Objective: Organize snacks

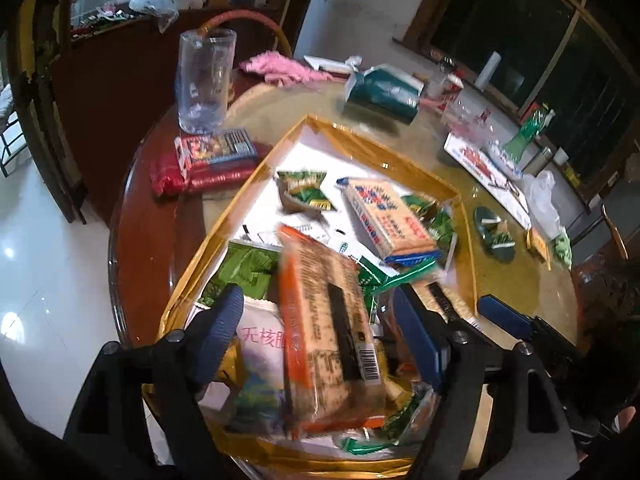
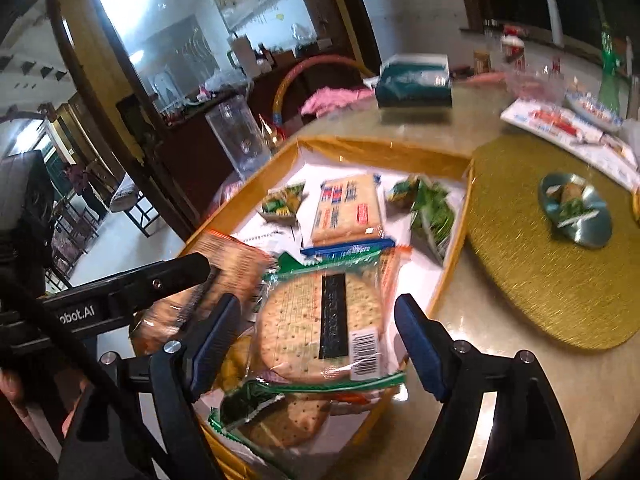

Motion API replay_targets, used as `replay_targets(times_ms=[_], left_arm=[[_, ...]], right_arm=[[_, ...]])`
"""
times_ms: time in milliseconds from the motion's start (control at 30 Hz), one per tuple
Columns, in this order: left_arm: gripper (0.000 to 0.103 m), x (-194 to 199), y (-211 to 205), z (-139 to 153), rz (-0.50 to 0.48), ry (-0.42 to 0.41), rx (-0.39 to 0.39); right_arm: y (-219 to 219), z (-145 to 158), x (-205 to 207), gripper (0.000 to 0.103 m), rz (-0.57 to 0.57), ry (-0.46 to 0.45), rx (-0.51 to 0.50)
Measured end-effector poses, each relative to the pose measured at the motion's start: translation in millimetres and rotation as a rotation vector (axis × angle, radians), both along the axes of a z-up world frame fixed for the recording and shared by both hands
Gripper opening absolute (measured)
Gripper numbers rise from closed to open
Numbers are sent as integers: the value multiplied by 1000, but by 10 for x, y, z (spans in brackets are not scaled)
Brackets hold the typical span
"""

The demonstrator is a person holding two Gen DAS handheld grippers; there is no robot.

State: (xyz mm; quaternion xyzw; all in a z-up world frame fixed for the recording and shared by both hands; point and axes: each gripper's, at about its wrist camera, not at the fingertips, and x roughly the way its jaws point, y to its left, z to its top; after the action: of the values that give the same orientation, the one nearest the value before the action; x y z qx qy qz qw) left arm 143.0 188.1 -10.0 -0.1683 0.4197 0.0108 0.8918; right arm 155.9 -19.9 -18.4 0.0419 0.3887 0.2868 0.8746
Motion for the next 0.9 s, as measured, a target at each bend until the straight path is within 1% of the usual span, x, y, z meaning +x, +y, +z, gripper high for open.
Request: replay_targets(times_ms=[133, 233, 300, 367, 400, 500, 633, 700, 767, 833, 900], left_arm=[[78, -71, -150, 159, -10, -34, 35], [78, -112, -300, 260, -24, -55, 57], [78, -140, -424, 315, -37, -69, 65], [81, -157, -558, 354, -62, -77, 77], [81, -167, -670, 374, -87, -82, 86], [81, -151, -903, 402, -137, -76, 99], [81, -110, -1232, 382, -218, -51, 78], [81, -88, -1398, 354, -248, -38, 81], [81, -82, -1525, 327, -266, -20, 85], [81, -87, -1649, 300, -297, -6, 77], [81, -103, -1765, 281, -317, -7, 96]], right_arm=[[-105, 131, -104, 80, -1, -53, -10], [-264, 147, -124, 80, -3, -58, 17], [-418, 134, -102, 80, -16, -36, 57], [-658, 107, -61, 80, -28, 5, 120], [-760, 100, -47, 80, -37, 12, 137], [-1149, 67, 22, 80, -94, 31, 153], [-1682, -1, 113, 80, -147, 84, 190], [-1936, -23, 158, 80, -170, 94, 187], [-2166, -41, 224, 80, -208, 96, 163], [-2380, -78, 329, 80, -244, 116, 138], [-2568, -130, 472, 80, -259, 144, 116]])
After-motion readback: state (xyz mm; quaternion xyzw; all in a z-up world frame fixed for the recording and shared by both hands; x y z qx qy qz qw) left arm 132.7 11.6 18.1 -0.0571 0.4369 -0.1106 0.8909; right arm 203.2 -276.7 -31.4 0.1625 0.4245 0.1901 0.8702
